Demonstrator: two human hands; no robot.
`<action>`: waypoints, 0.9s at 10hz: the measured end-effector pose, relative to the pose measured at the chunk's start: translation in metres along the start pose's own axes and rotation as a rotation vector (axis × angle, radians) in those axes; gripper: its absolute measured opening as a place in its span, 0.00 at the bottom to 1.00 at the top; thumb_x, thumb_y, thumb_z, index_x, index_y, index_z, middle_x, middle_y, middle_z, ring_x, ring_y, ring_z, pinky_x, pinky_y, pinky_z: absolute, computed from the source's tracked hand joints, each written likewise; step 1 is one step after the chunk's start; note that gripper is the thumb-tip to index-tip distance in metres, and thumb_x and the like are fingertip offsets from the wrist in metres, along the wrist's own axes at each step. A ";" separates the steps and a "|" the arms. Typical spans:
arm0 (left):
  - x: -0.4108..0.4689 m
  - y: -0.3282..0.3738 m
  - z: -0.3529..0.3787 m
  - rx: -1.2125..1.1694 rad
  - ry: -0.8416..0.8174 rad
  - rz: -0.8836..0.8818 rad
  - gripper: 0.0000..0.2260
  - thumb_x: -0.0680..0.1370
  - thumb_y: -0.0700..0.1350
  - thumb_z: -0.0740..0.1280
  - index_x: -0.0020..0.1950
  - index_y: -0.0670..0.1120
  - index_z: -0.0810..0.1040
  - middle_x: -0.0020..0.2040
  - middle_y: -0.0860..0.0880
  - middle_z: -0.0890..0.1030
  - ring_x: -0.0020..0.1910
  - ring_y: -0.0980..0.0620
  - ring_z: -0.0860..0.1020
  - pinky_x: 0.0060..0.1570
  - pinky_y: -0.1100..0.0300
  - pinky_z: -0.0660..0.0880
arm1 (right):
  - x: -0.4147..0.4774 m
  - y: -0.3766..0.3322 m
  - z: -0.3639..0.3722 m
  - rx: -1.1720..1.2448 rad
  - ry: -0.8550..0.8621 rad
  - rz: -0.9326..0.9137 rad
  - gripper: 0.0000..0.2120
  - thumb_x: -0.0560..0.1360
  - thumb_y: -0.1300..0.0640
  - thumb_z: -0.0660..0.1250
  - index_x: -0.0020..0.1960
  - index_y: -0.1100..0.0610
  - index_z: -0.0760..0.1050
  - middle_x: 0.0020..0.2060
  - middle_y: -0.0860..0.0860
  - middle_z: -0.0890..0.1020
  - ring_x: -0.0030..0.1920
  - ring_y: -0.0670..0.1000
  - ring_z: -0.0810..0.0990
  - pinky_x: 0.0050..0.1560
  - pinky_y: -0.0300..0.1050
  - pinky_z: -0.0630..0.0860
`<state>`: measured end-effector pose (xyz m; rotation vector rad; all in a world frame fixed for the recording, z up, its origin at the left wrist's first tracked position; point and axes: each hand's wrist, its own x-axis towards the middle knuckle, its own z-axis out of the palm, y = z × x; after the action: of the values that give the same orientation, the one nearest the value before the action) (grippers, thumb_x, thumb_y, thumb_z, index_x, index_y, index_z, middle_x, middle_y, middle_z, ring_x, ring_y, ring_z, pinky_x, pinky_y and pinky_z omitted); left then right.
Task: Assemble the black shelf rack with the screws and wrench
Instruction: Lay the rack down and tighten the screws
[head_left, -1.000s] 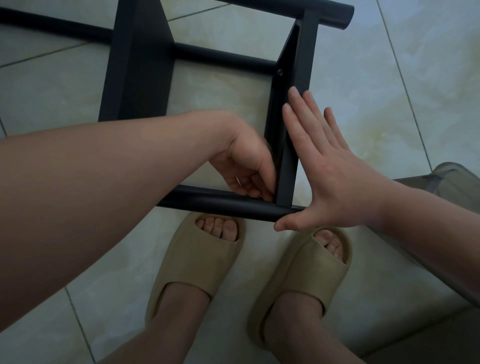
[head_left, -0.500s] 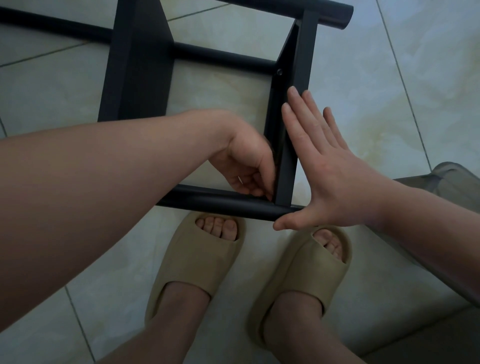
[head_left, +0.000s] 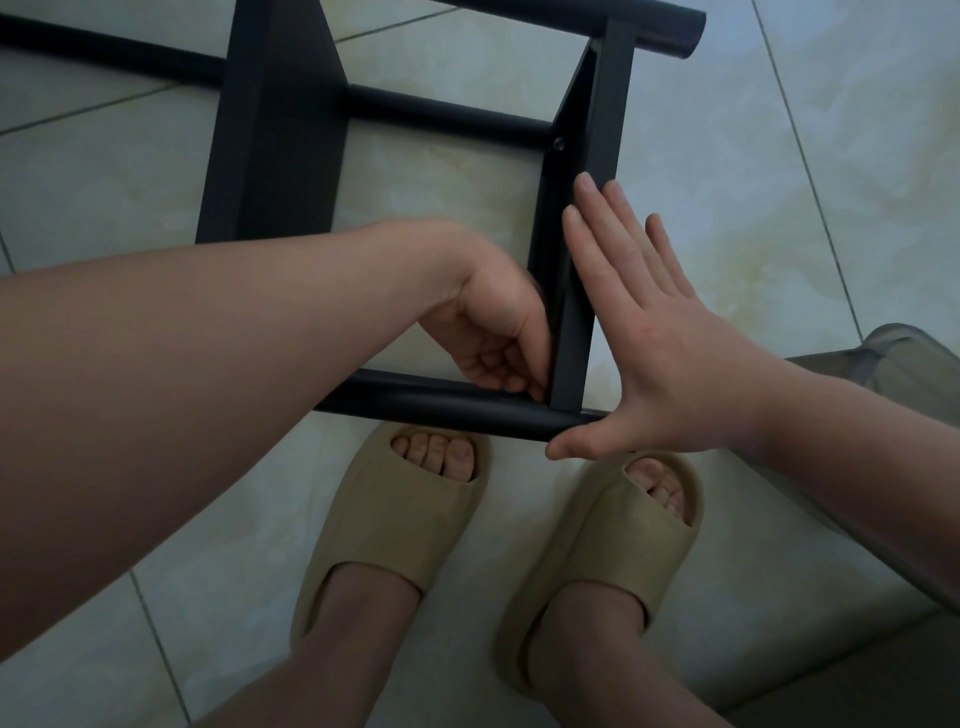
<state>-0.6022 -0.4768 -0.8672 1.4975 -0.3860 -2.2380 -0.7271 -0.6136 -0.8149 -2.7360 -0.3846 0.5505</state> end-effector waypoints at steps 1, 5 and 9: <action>-0.003 0.000 0.000 -0.021 -0.015 0.014 0.07 0.76 0.32 0.66 0.48 0.43 0.81 0.41 0.48 0.82 0.40 0.53 0.79 0.47 0.60 0.75 | 0.000 0.000 0.000 -0.004 -0.003 0.000 0.69 0.63 0.19 0.62 0.81 0.64 0.37 0.81 0.58 0.36 0.80 0.57 0.32 0.80 0.60 0.37; -0.001 0.003 0.004 -0.014 0.041 -0.004 0.06 0.78 0.34 0.65 0.45 0.42 0.80 0.38 0.47 0.80 0.35 0.55 0.76 0.39 0.65 0.75 | 0.000 0.000 0.000 0.001 -0.006 0.000 0.69 0.63 0.19 0.63 0.81 0.64 0.36 0.81 0.58 0.35 0.80 0.56 0.32 0.80 0.60 0.37; -0.006 0.002 0.003 0.024 0.030 -0.066 0.04 0.78 0.40 0.67 0.50 0.45 0.81 0.39 0.50 0.81 0.37 0.55 0.77 0.43 0.62 0.73 | 0.001 0.000 0.000 0.003 -0.001 -0.004 0.69 0.63 0.19 0.62 0.81 0.64 0.36 0.81 0.58 0.36 0.80 0.56 0.31 0.80 0.60 0.37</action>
<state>-0.6029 -0.4760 -0.8604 1.5764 -0.3601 -2.2660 -0.7263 -0.6135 -0.8147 -2.7321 -0.3886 0.5508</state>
